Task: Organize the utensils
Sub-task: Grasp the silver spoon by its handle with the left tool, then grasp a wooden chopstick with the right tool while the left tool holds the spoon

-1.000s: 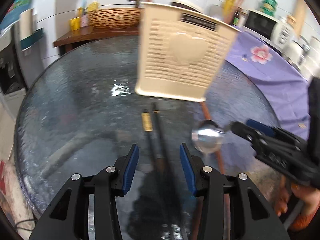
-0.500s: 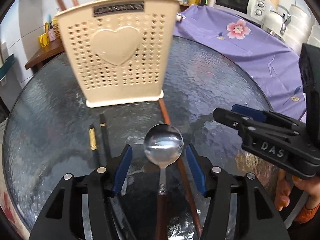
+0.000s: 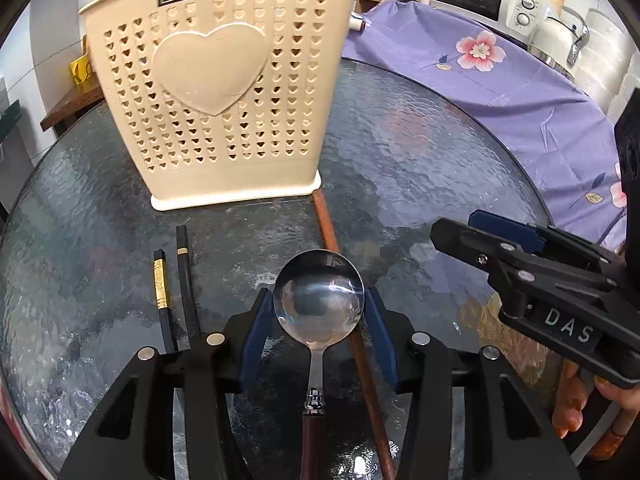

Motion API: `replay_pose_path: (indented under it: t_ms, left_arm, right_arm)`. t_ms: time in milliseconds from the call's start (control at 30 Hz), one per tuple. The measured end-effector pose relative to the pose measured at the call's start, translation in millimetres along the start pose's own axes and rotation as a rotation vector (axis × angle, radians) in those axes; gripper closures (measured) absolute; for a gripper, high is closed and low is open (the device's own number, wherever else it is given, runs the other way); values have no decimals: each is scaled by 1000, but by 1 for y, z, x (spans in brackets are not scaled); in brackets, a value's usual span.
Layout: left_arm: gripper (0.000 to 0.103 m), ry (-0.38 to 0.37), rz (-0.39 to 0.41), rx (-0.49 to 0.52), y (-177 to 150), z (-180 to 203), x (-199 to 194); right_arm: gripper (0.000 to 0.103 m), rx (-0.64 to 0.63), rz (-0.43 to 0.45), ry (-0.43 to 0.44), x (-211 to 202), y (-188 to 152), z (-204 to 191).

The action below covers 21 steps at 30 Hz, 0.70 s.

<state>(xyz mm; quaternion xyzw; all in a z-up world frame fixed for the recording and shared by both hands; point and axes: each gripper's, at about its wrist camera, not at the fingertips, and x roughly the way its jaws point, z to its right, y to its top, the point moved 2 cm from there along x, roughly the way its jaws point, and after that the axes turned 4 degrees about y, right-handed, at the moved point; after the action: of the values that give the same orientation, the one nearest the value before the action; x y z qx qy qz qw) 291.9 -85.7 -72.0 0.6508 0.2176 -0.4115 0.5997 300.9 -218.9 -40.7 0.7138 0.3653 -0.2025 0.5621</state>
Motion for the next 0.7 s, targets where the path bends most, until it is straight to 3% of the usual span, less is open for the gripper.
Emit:
replay_pose_path:
  t_ms: [267, 533, 700]
  left_arm:
    - [57, -2, 53, -85, 0, -22, -22]
    - [57, 18, 127, -198, -4, -56, -55]
    - [57, 29, 148, -236, -10, -69, -65]
  right_arm:
    - [55, -33, -18, 14, 12, 6, -19]
    - [55, -97, -94, 49, 38, 12, -54]
    - [65, -159, -131, -1, 51, 8, -71]
